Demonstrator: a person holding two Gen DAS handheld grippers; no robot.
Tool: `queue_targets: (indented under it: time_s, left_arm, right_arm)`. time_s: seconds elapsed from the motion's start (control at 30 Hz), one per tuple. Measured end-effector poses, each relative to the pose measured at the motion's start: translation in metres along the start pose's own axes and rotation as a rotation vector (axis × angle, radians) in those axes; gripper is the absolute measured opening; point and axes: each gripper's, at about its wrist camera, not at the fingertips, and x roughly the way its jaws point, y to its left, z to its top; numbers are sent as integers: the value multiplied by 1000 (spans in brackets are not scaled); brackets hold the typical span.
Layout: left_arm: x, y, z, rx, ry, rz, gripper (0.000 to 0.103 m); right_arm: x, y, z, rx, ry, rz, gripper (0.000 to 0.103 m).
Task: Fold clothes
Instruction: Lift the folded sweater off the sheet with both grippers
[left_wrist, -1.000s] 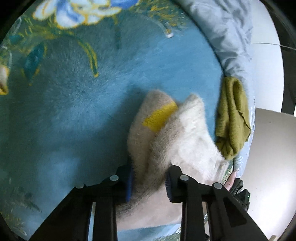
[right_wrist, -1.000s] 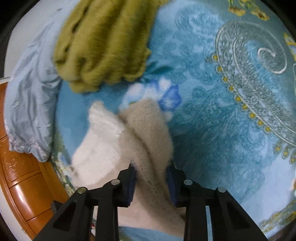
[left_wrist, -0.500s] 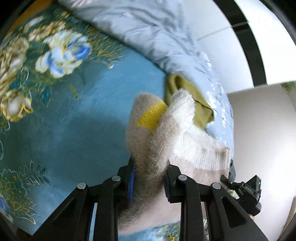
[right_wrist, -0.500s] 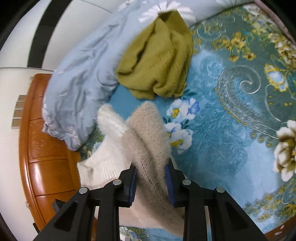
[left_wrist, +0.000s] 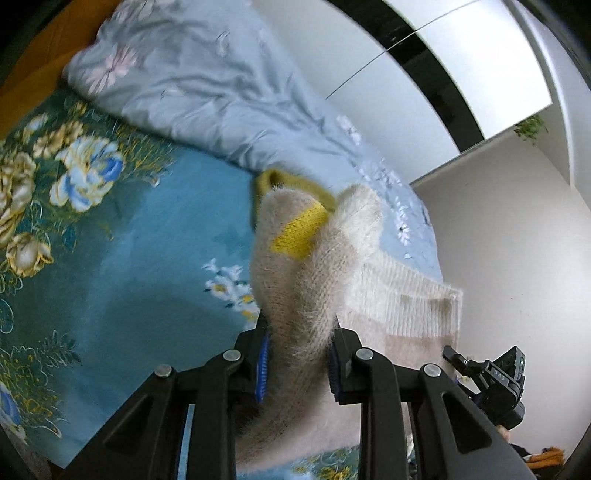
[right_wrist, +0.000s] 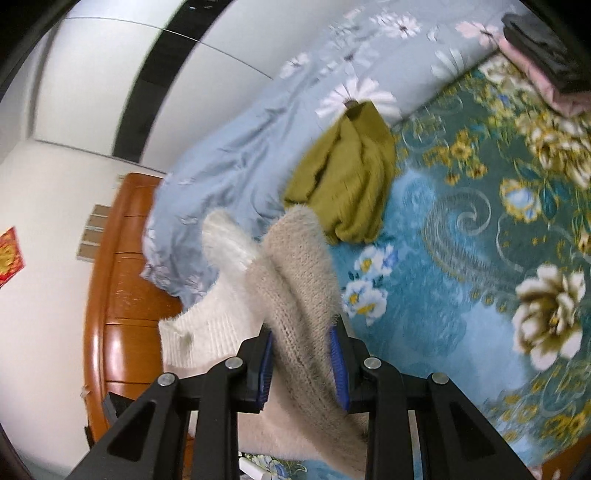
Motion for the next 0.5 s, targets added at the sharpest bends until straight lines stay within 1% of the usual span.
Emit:
queue_targets:
  time_s: [0.07, 0.13, 0.27, 0.37, 0.5]
  left_arm:
    - [-8, -24, -14, 11, -39, 3, 26]
    - [-14, -44, -35, -3, -74, 8, 26]
    - [-15, -85, -79, -37, -101, 18, 26]
    - [-8, -115, -103, -53, -93, 14, 26]
    - [0, -153, -121, -3, -74, 6, 26]
  right_arm:
    - [-22, -8, 11, -40, -4, 33, 29]
    - [-42, -16, 21, -81, -5, 54, 29]
    - [-89, -39, 42, -145, -12, 97, 29]
    - [-125, -60, 52, -146, -21, 113, 29]
    - [-165, -85, 60, -131, -46, 122, 29]
